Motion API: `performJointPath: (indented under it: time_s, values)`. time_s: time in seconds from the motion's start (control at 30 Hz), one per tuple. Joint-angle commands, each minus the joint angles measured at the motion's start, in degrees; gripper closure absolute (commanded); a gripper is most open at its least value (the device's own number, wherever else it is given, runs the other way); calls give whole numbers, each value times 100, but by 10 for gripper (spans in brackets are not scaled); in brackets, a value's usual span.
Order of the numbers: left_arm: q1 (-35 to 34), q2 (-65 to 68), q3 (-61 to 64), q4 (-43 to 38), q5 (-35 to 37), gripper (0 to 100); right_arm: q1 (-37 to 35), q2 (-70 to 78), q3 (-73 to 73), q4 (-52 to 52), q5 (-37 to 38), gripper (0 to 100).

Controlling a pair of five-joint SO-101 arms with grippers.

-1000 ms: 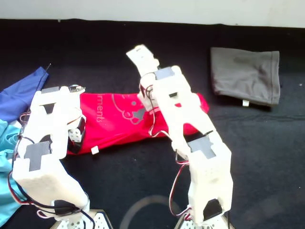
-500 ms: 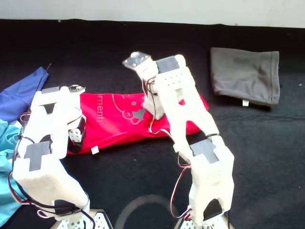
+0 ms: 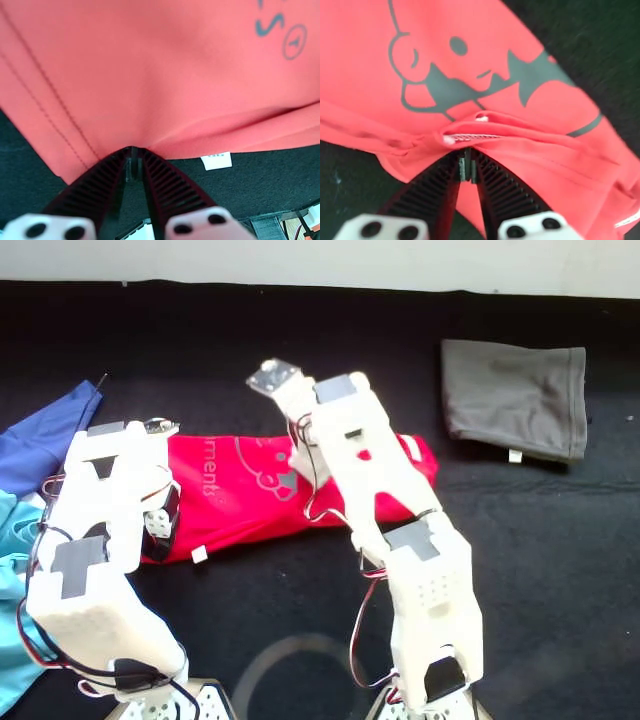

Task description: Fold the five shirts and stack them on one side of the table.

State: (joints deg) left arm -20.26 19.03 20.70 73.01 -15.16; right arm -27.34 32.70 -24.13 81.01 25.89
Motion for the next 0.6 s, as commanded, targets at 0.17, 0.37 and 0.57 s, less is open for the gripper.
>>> performJointPath:
  time_s: [0.17, 0.37, 0.57]
  values:
    - [-119, 110, 13, -141, -35, 992, -22, 233, -435, -119, 35, 993]
    - [-119, 57, 13, -105, -35, 992, -4, 673, -444, -40, 35, 993]
    - [-84, -769, -268, 659, 114, 992, 435, 101, -1279, 655, 26, 993]
